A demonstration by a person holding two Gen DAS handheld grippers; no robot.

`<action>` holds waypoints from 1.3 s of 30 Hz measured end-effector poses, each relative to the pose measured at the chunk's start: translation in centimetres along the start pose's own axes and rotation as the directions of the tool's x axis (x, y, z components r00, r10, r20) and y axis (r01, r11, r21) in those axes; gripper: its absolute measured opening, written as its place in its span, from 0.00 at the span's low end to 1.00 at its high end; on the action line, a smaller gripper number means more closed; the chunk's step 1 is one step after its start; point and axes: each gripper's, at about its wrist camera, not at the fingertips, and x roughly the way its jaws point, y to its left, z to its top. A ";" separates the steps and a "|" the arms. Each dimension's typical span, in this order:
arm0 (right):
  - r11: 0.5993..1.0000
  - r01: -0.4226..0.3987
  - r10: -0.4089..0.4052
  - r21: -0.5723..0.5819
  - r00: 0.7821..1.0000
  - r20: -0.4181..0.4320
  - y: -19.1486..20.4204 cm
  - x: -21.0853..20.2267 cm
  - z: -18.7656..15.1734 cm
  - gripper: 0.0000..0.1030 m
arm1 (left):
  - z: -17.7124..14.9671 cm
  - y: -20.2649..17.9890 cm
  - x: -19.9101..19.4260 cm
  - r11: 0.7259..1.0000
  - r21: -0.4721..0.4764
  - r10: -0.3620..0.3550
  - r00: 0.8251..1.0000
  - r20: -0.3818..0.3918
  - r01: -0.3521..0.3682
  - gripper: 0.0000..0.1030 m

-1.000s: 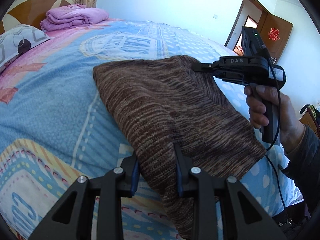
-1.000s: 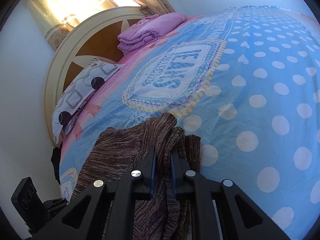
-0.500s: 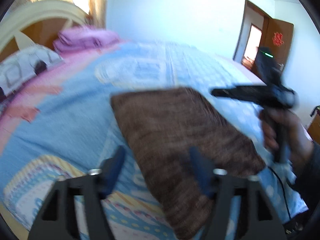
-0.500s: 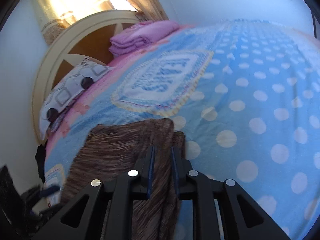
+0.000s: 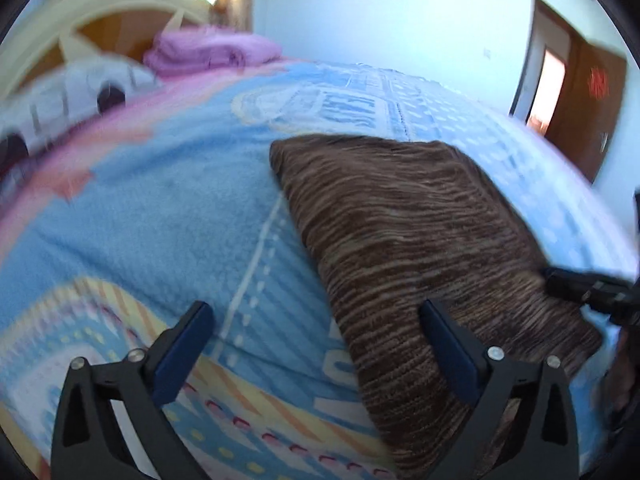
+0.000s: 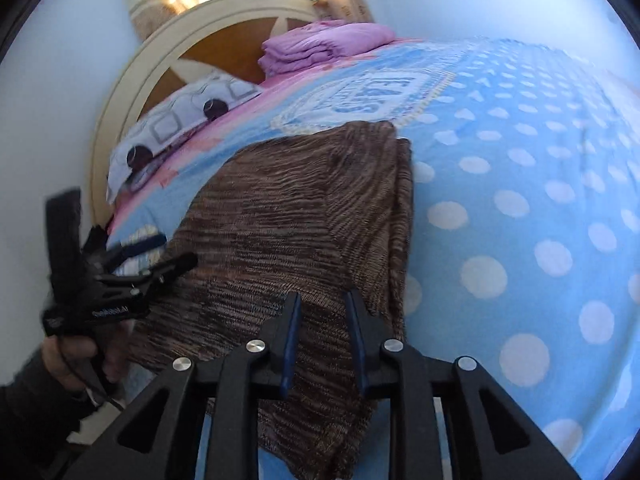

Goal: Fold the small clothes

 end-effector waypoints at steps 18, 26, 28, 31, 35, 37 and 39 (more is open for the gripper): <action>0.955 0.286 -0.247 -0.077 0.913 0.325 10.6 -14.2 -1.6 0.60 | 1.3 -4.1 -14.0 0.996 0.089 -0.005 0.975 0.220 -0.015 1.00; 0.952 0.293 -0.243 -0.091 0.900 0.362 11.9 -15.9 -1.7 0.61 | 1.4 -4.8 -15.5 0.994 0.108 -0.013 0.968 0.250 -0.015 1.00; 0.951 0.294 -0.243 -0.093 0.900 0.362 12.2 -15.7 -1.7 0.61 | 1.2 -5.1 -15.7 0.994 0.111 -0.013 0.967 0.254 -0.015 1.00; 0.952 0.292 -0.240 -0.094 0.900 0.364 12.4 -15.8 -1.8 0.61 | 1.2 -5.1 -15.6 0.994 0.111 -0.013 0.968 0.251 -0.015 1.00; 0.951 0.292 -0.241 -0.097 0.902 0.359 12.5 -15.7 -1.9 0.61 | 1.1 -5.2 -15.4 0.994 0.110 -0.011 0.969 0.246 -0.017 1.00; 0.952 0.291 -0.239 -0.095 0.902 0.360 12.5 -15.7 -1.9 0.61 | 1.1 -5.2 -15.4 0.994 0.111 -0.011 0.969 0.246 -0.017 1.00; 0.952 0.290 -0.239 -0.098 0.903 0.357 12.5 -15.7 -2.0 0.61 | 1.1 -5.2 -15.4 0.994 0.110 -0.011 0.969 0.245 -0.017 1.00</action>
